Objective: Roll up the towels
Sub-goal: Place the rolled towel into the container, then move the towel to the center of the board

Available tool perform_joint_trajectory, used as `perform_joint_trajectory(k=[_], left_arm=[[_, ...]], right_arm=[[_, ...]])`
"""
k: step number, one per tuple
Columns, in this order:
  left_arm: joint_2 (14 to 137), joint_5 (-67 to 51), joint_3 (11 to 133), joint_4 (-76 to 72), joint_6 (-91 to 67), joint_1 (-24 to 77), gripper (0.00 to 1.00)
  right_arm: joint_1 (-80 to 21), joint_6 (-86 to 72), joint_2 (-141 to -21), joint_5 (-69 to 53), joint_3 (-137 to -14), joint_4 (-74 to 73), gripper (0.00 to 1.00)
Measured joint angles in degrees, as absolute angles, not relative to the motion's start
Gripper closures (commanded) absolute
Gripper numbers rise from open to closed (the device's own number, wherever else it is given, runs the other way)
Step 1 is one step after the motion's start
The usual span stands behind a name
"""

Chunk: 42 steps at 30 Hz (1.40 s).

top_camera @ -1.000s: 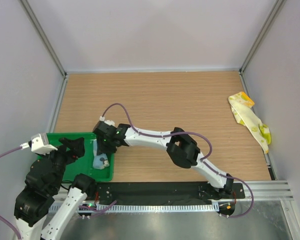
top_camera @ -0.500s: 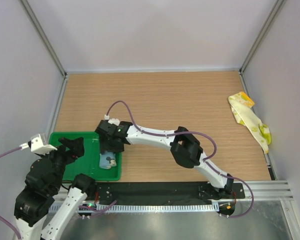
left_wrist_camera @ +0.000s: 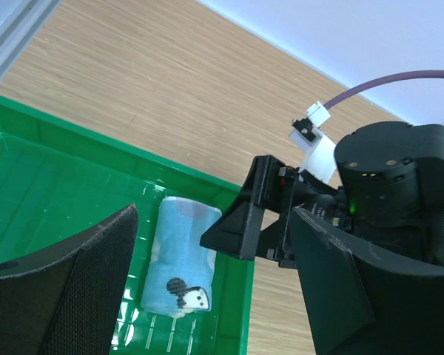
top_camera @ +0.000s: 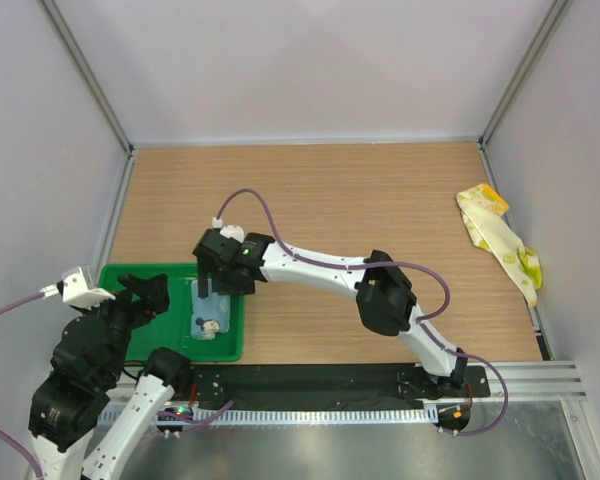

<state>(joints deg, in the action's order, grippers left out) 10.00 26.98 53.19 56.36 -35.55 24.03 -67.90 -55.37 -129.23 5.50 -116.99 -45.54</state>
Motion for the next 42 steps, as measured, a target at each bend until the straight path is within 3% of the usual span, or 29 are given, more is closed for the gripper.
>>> perform_joint_trajectory(k=[9,15,19,23,27,36,42], left_arm=[[10.52,26.92,53.19,56.29,-35.55,24.03,0.19],[13.5,24.84,53.21,55.29,-33.87,24.03,0.24],[17.61,22.65,53.21,54.08,-32.03,24.03,0.24],[23.2,18.02,53.43,52.82,-30.98,24.03,0.35],[32.49,11.35,53.45,49.91,-30.74,24.03,0.37],[47.44,2.79,57.78,47.97,-26.35,24.03,0.35],[50.92,1.61,56.8,48.71,-23.59,24.12,0.34]], right_arm=[[-67.4,-53.41,-123.39,6.92,-115.7,-45.34,0.18],[-62.81,-51.18,-112.4,7.49,-104.81,-43.77,0.19],[-55.09,-48.66,-104.9,9.13,-97.8,-43.75,0.19],[-45.58,-45.5,-98.52,11.33,-91.72,-44.66,0.19],[-37.47,-41.76,-94.39,16.43,-88.27,-48.4,0.18],[-15.09,-34.11,-95.18,21.04,-86.78,-52.64,0.19],[-4.62,-29.8,-103.9,20.62,-90.65,-52.23,0.19]])
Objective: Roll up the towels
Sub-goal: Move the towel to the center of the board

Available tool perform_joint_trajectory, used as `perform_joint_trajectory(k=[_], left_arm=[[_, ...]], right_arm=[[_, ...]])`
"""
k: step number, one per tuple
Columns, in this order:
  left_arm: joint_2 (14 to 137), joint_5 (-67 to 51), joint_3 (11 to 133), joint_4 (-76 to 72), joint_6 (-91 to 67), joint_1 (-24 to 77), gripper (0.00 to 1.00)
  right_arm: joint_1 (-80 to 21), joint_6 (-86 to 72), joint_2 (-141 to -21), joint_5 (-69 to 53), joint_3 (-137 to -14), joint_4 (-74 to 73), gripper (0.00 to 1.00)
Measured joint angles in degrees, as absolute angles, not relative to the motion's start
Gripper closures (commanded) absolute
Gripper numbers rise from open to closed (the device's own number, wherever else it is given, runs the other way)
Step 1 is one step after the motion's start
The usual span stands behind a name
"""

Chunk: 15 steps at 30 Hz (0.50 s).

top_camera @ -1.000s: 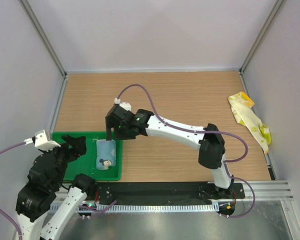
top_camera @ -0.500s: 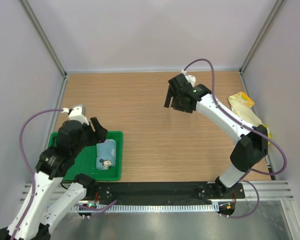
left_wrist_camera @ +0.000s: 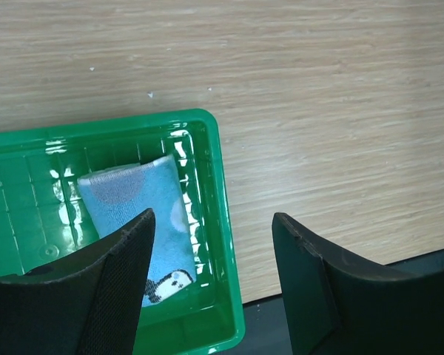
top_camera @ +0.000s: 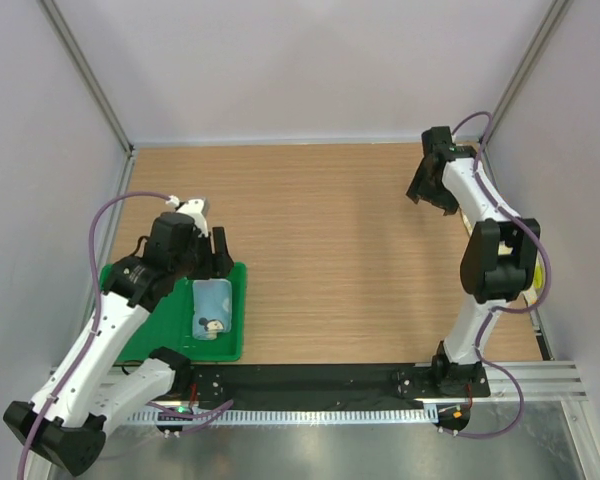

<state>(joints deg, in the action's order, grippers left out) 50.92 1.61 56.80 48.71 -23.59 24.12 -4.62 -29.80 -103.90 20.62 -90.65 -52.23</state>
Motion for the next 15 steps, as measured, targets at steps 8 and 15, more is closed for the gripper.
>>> perform_joint_trajectory(k=[8,15], left_arm=[[48.82,2.57,53.98,48.18,-23.51,24.25,0.33],[48.4,2.98,52.77,47.75,-23.51,24.27,0.32]], right_arm=[[5.89,-25.82,-120.29,18.92,-104.01,-51.46,0.21],[10.09,-23.57,-128.7,19.79,-114.83,-52.47,0.24]])
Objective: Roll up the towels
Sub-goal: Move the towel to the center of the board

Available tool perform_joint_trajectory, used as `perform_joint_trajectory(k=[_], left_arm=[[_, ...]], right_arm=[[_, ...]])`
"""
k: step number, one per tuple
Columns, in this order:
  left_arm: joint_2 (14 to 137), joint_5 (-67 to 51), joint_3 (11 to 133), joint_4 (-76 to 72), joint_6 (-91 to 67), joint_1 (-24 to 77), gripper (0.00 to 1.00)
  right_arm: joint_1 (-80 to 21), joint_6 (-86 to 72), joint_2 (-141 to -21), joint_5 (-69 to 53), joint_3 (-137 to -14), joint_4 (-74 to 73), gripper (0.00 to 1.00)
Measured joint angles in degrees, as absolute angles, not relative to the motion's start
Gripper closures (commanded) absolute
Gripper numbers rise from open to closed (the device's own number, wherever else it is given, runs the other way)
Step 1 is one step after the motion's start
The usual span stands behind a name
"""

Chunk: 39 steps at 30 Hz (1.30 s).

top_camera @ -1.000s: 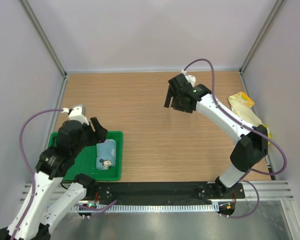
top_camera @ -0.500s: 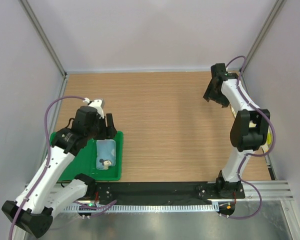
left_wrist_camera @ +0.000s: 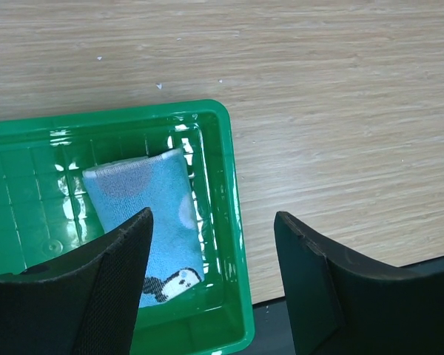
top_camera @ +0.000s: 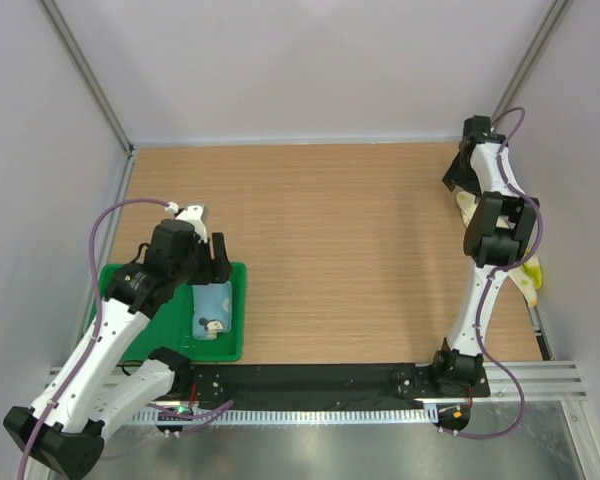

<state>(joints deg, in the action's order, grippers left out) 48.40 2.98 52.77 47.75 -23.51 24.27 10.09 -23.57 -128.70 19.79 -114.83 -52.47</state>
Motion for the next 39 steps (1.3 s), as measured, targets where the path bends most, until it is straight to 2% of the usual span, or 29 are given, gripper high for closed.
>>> perform_joint_trajectory(k=[7,10,11,13,14,16,17,18,23,28,31,35,36,37,38,39], left_arm=[[48.31,3.36,52.62,47.18,-23.51,24.27,0.32],[48.31,3.51,52.56,47.03,-23.51,24.27,0.32],[48.31,3.53,52.56,47.0,-23.51,24.27,0.32],[48.27,3.64,52.56,46.96,-23.51,24.27,0.32],[48.23,3.73,52.56,46.96,-23.51,24.27,0.32],[48.05,3.9,52.56,46.96,-23.51,24.27,0.32],[47.97,3.97,52.56,46.96,-23.51,24.27,0.32],[47.83,4.03,52.56,46.96,-23.51,24.27,0.32],[47.57,4.25,52.56,46.94,-23.51,24.27,0.32],[47.22,4.49,52.4,46.96,-23.51,24.27,0.32],[46.98,4.51,52.23,46.94,-23.53,24.27,0.32],[46.54,4.54,52.23,46.94,-23.53,24.27,0.32],[46.39,4.56,52.23,46.94,-23.53,24.27,0.32],[46.33,4.56,52.23,46.94,-23.53,24.27,0.32],[46.26,4.58,52.23,46.92,-23.53,24.27,0.32],[46.24,4.67,52.23,46.92,-23.53,24.27,0.31]], right_arm=[[12.21,-22.37,-133.67,20.45,-118.63,-53.41,0.37],[12.64,-22.04,-134.41,20.43,-118.15,-53.58,0.5],[12.71,-21.93,-134.43,20.45,-117.8,-53.54,0.61],[12.86,-21.41,-134.43,20.38,-116.57,-53.41,0.7],[12.88,-21.34,-134.43,20.21,-115.96,-53.25,0.79],[12.88,-21.12,-134.43,19.77,-114.93,-53.1,0.86],[12.88,-21.15,-134.43,19.46,-114.43,-52.9,0.95],[12.88,-21.04,-134.43,19.2,-114.19,-52.71,0.99],[12.86,-21.39,-133.8,17.5,-113.21,-51.9,0.99],[11.73,-21.87,-129.58,11.73,-107.09,-49.93,0.99],[8.19,-21.98,-124.79,6.04,-101.45,-49.15,0.99],[-2.52,-21.61,-114.85,-1.98,-92.12,-47.11,0.99],[-6.13,-21.41,-111.87,-4.62,-89.6,-46.46,0.96],[-9.56,-21.19,-108.86,-7.55,-87.07,-45.78,0.64],[-13.08,-21.34,-105.84,-11.03,-84.27,-44.71,0.46],[-16.1,-21.26,-103.18,-13.93,-81.93,-44.64,0.36]])
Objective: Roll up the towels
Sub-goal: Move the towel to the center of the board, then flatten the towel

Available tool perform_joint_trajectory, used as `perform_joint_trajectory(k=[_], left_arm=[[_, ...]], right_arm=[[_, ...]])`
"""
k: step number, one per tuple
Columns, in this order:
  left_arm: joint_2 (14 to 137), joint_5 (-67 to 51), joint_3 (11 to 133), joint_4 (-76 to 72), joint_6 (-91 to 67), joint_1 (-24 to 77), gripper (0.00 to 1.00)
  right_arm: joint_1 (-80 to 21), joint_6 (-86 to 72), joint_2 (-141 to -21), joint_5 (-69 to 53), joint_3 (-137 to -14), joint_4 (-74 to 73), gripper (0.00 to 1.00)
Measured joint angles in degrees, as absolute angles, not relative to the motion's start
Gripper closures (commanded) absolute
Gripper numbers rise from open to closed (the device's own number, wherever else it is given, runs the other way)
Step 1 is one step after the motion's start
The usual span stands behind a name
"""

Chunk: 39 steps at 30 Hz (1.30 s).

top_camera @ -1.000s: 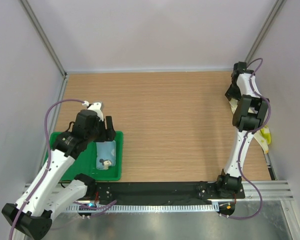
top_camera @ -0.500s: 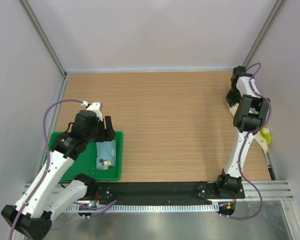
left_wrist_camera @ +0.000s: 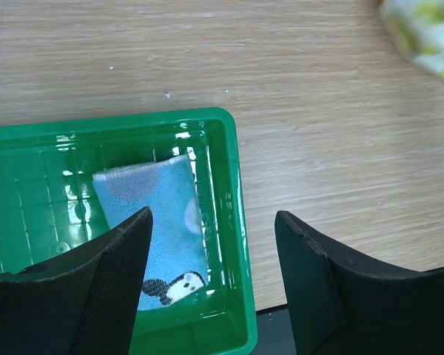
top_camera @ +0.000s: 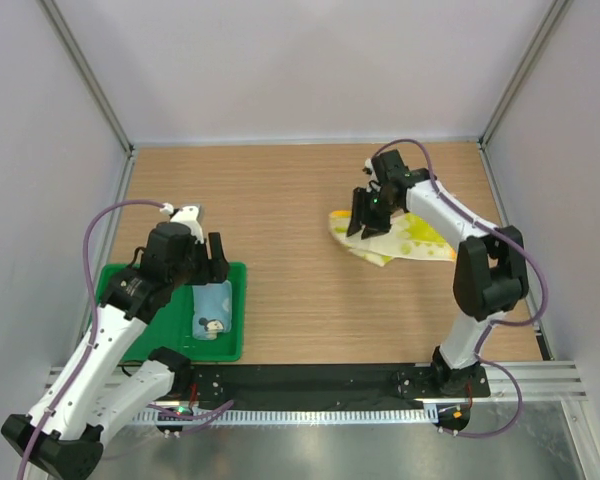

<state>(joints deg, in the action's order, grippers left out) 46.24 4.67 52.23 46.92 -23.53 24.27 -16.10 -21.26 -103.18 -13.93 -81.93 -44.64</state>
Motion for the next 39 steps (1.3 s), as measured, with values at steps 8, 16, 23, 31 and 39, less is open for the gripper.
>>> perform_joint_trajectory(k=[8,16,23,31,39], left_arm=[[49.04,4.86,52.36,46.92,-23.53,24.27,0.3],[54.59,3.11,53.71,46.06,-25.15,24.27,0.32],[56.12,3.05,55.81,45.91,-25.34,24.27,0.32],[56.4,3.29,55.61,45.47,-25.76,24.27,0.33],[57.6,3.2,54.61,44.71,-26.11,24.27,0.34]], right_arm=[[-15.75,-20.6,-92.92,-14.79,-76.29,-48.21,0.16],[-12.38,-23.92,-94.54,-9.69,-76.29,-47.03,0.19],[-11.73,-24.18,-104.51,-2.94,-77.03,-45.78,0.21],[-7.68,-24.4,-108.33,-0.14,-77.21,-43.2,0.24],[-5.56,-24.77,-112.66,-1.87,-78.76,-39.57,0.37]])
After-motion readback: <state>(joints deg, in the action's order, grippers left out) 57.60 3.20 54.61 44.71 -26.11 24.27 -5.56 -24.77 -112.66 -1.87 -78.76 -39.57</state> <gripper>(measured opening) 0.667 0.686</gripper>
